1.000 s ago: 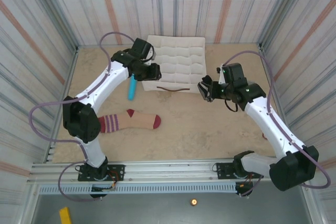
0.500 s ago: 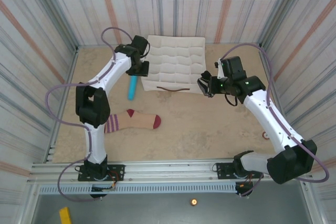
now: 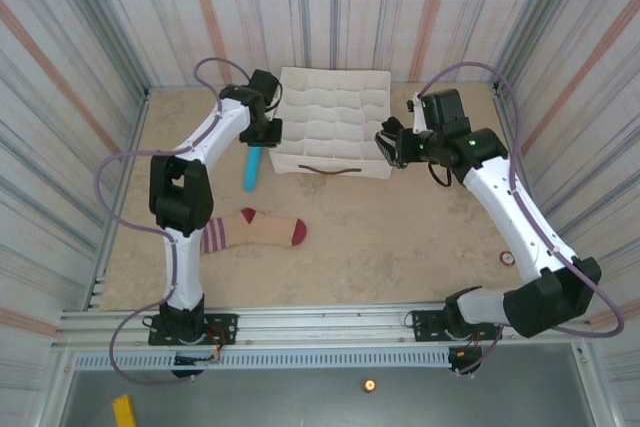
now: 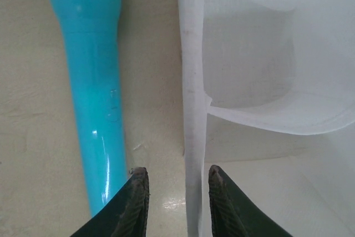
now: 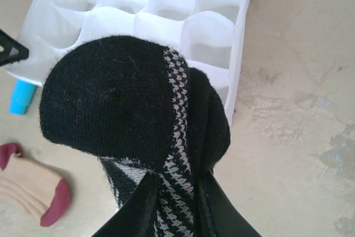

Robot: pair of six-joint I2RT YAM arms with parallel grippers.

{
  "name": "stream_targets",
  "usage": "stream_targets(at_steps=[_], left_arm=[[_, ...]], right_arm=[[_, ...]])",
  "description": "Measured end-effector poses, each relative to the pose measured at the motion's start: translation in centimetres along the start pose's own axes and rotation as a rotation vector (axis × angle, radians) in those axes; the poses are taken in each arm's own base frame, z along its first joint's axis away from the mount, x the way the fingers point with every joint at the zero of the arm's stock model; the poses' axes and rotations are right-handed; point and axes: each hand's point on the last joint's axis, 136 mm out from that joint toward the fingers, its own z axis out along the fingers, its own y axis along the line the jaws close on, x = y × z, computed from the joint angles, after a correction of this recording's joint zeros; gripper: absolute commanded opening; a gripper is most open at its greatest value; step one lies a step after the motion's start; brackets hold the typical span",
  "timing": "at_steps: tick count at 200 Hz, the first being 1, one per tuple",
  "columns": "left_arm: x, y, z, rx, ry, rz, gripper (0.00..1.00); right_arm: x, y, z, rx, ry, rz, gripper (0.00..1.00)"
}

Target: Roll the socks

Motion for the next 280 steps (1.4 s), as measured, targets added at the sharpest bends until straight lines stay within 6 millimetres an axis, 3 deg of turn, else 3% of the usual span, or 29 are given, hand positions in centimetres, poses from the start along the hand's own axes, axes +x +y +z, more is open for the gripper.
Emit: stream_targets(at_steps=[60,79,148,199,243,280], left_arm=[[1.3,-1.6,0.9,0.005,0.030,0.033,0.04],[1.3,-1.7,0.9,0.006,0.025,0.036,0.00],[4.1,-2.5,-0.2,0.007,0.051,0.065,0.00],[7.0,-2.4,-1.4,0.004,0.077,0.052,0.00],[7.5,-2.1,-1.3,-0.002,0.083,0.042,0.00],[7.5,-2.2,-1.3,-0.001,0.082,0.039,0.00]], right_arm=[[0.6,-0.5,2.0,0.053,0.074,-0.071,0.00],[0.7,-0.7,2.2,0.068,0.082,-0.096,0.00],[1.2,-0.5,2.9,0.087,0.134,-0.148,0.00],[2.0,1.1,4.6,0.067,0.171,-0.200,0.00],[3.7,0.9,6.9,0.103,0.255,-0.228,0.00],[4.7,0.5,7.4,0.126,0.284,-0.238,0.00]])
